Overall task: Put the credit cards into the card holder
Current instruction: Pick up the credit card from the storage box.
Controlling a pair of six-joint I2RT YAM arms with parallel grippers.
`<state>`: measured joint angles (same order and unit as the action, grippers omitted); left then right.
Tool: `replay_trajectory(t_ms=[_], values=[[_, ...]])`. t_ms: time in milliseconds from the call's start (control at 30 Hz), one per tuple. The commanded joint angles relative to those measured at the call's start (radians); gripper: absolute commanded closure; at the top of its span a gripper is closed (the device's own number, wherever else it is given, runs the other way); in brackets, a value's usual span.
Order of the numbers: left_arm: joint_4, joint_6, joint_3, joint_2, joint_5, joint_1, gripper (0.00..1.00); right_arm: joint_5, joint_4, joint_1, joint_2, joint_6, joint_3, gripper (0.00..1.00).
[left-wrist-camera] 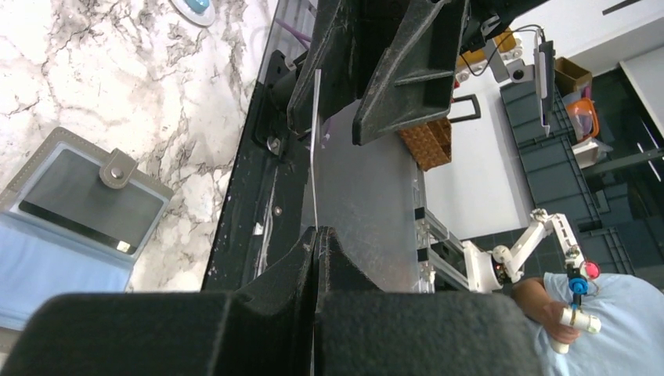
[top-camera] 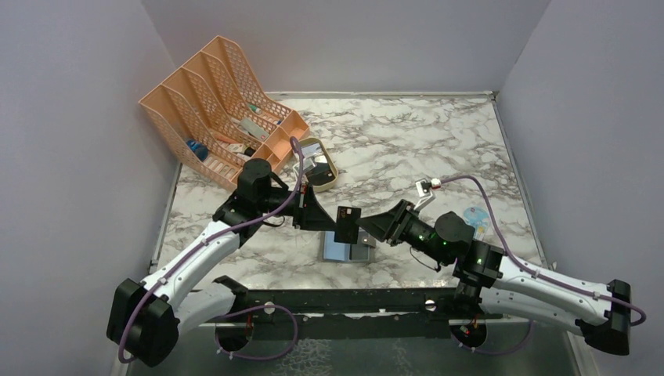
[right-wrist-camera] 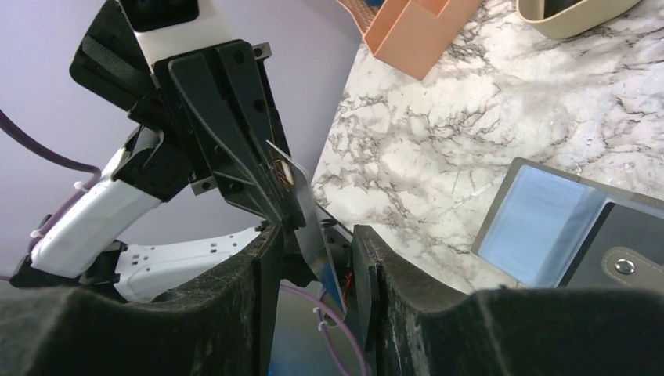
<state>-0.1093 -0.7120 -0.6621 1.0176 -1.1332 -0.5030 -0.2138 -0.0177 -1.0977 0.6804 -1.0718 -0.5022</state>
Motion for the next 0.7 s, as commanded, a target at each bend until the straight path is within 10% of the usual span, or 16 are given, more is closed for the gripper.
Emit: replay_trajectory(t_ms=[0,233,367,667], values=[[-0.1,-0.028,0.019,0.005,-0.052,0.007,1.0,0.039,-0.047,-0.002,0.001,0.009,-0.02,0.61],[-0.14,-0.049,0.04,0.016,-0.062,0.007,1.0,0.076,-0.089,-0.002,0.03,0.016,-0.014,0.69],[-0.126,-0.048,0.044,0.019,-0.054,0.007,1.0,0.085,-0.116,-0.002,0.025,0.036,-0.001,0.91],[0.282,0.202,-0.089,0.053,0.196,0.011,0.57,0.085,-0.08,-0.002,0.066,0.078,0.005,0.99]])
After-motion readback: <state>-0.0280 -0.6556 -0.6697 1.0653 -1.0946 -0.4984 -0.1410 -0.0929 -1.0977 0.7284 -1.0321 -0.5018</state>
